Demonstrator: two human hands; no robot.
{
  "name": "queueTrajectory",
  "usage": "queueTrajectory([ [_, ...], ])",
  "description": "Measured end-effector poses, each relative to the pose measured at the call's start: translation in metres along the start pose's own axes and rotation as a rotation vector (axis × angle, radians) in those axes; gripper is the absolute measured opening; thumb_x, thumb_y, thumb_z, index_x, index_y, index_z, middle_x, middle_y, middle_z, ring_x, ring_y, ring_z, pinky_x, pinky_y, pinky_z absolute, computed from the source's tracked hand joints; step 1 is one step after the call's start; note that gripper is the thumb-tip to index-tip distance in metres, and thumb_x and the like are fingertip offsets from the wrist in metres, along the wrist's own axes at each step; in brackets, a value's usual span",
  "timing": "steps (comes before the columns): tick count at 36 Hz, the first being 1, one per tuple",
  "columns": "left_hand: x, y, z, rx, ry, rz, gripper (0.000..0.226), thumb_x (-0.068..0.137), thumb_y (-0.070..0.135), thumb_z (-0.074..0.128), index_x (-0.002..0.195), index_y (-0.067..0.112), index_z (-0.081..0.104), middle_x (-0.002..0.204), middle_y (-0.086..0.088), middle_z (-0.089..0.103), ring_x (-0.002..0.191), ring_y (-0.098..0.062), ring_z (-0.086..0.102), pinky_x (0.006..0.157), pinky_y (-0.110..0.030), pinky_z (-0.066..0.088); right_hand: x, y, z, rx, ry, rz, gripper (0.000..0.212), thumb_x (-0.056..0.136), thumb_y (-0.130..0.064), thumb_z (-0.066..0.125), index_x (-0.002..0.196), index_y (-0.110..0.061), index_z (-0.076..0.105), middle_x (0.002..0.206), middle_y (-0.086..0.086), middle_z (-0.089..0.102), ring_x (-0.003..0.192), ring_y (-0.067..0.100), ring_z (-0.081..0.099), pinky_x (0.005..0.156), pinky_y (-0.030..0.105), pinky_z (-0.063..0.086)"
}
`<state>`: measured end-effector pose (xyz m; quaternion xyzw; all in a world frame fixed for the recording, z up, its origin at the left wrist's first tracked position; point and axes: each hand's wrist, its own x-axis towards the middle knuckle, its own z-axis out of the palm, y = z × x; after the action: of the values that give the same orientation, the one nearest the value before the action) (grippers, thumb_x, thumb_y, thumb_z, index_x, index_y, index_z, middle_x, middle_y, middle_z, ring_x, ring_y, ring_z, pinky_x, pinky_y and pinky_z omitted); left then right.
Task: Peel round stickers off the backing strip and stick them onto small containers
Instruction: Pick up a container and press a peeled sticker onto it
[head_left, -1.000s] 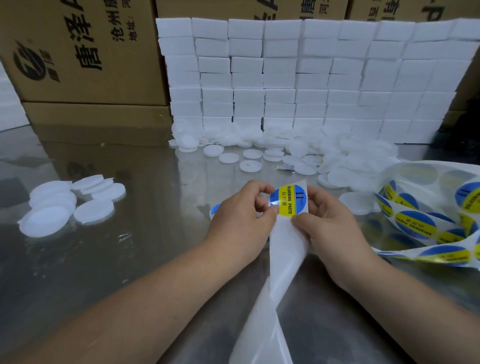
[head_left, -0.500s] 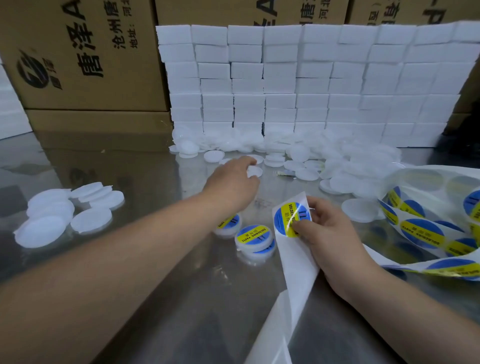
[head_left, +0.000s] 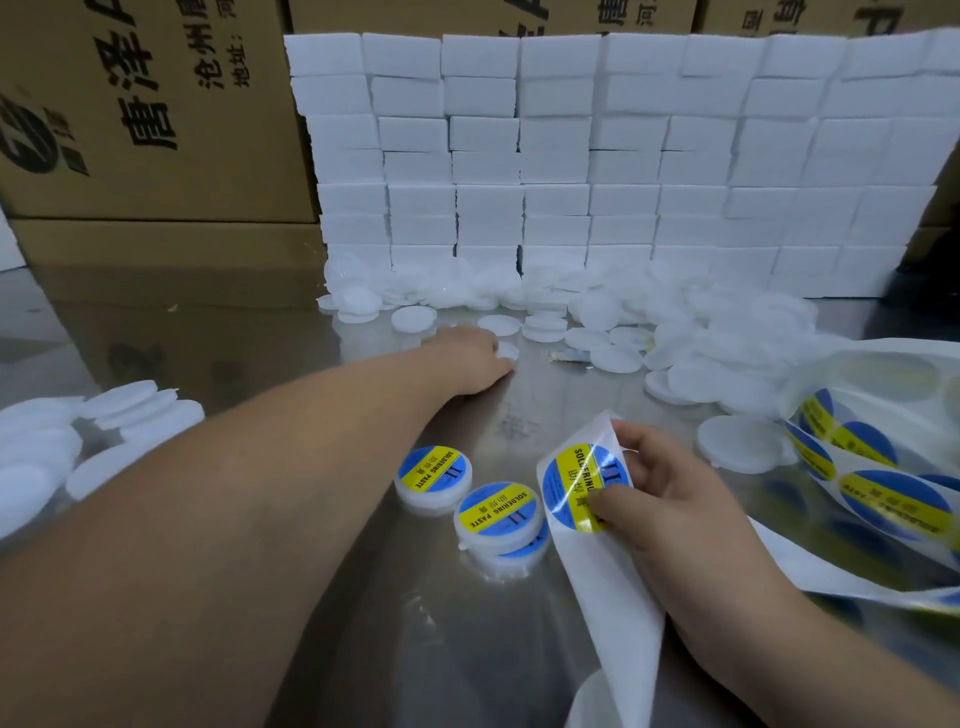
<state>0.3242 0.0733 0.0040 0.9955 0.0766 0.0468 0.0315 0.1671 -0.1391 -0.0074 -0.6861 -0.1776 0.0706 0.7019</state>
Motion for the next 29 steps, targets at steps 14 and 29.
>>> queueTrajectory([
  [14,-0.010,0.004,-0.017,-0.309,0.311,0.015,0.024,0.096,0.021,0.037,0.101,0.006,0.055,0.111,-0.014,0.052,0.099,-0.032,0.052,0.076,-0.032,0.038,-0.001,-0.002,0.000,0.019,0.006,0.009,0.037,0.072,0.000,0.058,0.087,-0.034,0.066,0.079,-0.004,0.072,0.066,0.013,0.067,0.061,0.031,0.051],
  [29,-0.121,0.013,-0.068,-2.213,0.090,-0.592,0.021,0.092,0.022,0.035,0.101,0.009,0.049,0.102,-0.012,0.051,0.086,-0.034,0.056,0.080,-0.049,0.041,-0.003,-0.004,0.003,-0.013,0.067,0.047,0.036,0.076,0.002,0.055,0.100,-0.024,0.064,0.084,-0.004,0.072,0.079,0.016,0.066,0.077,0.037,0.051],
])
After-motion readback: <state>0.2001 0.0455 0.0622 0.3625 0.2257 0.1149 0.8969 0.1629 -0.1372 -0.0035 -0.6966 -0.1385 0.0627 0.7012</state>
